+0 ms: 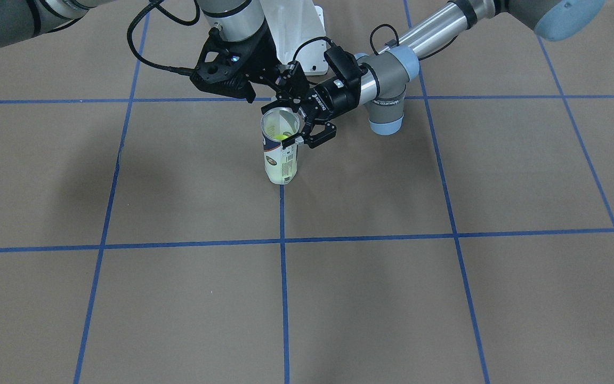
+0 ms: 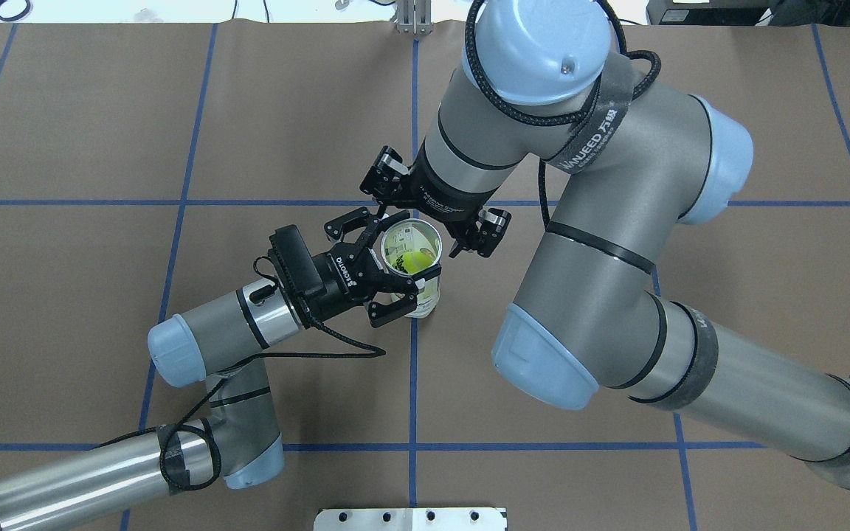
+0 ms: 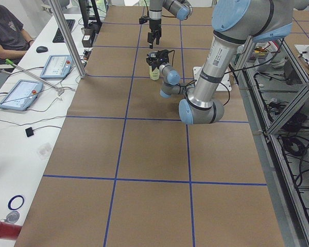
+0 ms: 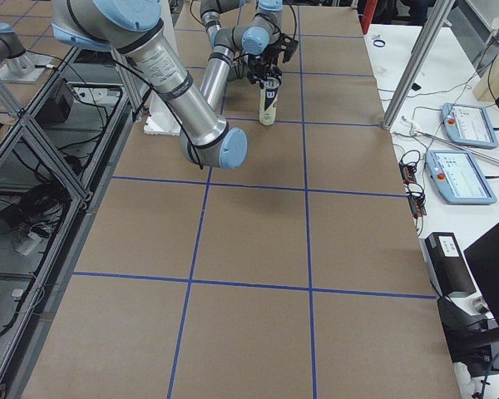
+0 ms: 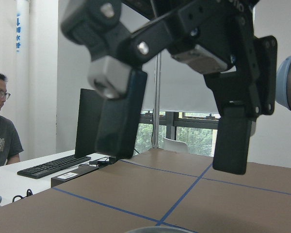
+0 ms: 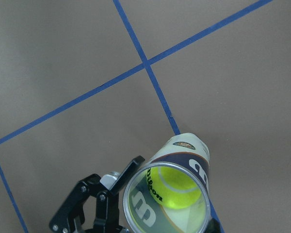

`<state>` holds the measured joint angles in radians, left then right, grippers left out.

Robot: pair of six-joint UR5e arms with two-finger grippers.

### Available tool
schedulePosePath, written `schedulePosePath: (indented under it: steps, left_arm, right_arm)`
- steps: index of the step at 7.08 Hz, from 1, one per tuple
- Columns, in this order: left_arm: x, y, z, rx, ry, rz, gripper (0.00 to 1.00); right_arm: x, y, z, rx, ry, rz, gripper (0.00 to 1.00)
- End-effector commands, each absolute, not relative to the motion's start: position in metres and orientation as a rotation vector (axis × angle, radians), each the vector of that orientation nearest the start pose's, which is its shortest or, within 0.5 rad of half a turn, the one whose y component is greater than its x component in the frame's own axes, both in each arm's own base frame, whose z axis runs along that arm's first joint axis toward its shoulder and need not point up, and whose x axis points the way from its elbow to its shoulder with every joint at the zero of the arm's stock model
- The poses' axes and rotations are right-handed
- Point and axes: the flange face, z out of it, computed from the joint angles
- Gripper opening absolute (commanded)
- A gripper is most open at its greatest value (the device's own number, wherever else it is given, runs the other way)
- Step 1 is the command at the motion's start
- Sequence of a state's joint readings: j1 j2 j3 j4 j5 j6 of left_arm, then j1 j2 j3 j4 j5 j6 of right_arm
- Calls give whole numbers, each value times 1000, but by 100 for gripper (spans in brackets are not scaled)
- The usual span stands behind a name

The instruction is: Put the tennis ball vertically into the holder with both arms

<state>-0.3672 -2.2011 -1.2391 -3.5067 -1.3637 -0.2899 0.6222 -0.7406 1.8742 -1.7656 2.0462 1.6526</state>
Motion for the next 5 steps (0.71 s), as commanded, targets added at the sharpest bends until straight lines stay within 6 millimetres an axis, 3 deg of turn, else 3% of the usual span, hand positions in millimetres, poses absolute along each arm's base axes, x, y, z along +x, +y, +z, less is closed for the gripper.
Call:
schedulePosePath:
  steps: [1, 2, 3, 5]
  left_arm:
    - [538, -373, 249, 1720, 1433, 246, 92]
    - [523, -369, 241, 1736, 1453, 207, 93]
    - [498, -360, 247, 1748, 1466, 198, 94]
    - [420, -331, 277, 1757, 1479, 192, 94]
  right_arm:
    - [-442, -427, 69, -177, -1010, 418, 99]
    - [-438, -431, 70, -170, -1008, 428, 99]
    - [-429, -441, 78, -167, -1000, 447, 98]
    - [-402, -459, 118, -146, -961, 473, 98]
